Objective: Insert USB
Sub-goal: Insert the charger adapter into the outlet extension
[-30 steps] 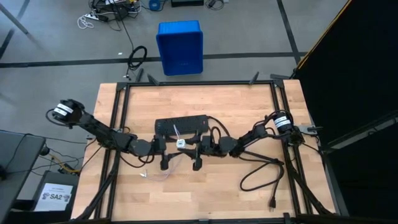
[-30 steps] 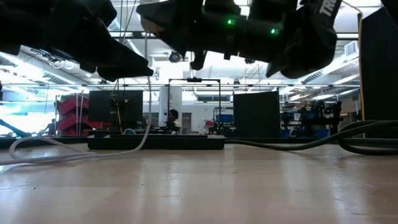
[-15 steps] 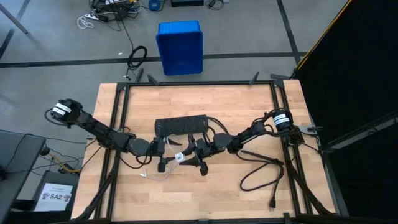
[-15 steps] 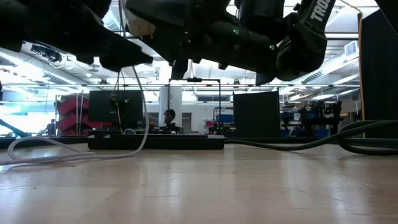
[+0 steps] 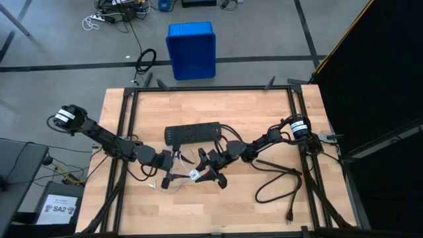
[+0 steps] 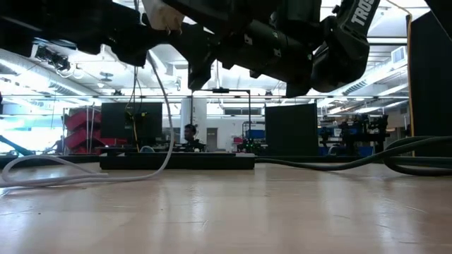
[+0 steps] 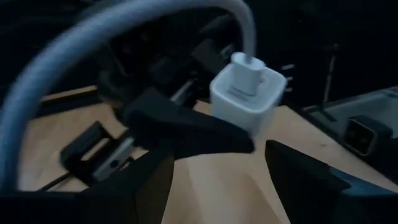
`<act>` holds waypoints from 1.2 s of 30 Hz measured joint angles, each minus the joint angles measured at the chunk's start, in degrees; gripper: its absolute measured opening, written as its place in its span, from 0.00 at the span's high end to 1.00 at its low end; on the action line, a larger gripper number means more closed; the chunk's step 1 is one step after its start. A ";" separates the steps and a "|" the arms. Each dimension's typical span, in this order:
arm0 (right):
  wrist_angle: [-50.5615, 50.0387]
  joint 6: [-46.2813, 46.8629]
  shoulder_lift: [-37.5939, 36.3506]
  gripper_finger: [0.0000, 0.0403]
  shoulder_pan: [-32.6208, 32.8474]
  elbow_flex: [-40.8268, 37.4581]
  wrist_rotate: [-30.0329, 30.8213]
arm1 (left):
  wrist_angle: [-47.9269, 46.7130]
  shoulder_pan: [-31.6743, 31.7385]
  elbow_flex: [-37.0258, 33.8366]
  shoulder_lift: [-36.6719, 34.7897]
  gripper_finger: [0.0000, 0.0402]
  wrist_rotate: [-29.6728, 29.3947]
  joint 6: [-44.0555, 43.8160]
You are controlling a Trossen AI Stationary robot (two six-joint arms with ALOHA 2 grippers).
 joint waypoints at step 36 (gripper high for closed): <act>-6.56 1.87 0.00 0.73 -0.59 2.64 -1.67 | 6.60 1.16 3.28 5.95 0.48 7.73 7.62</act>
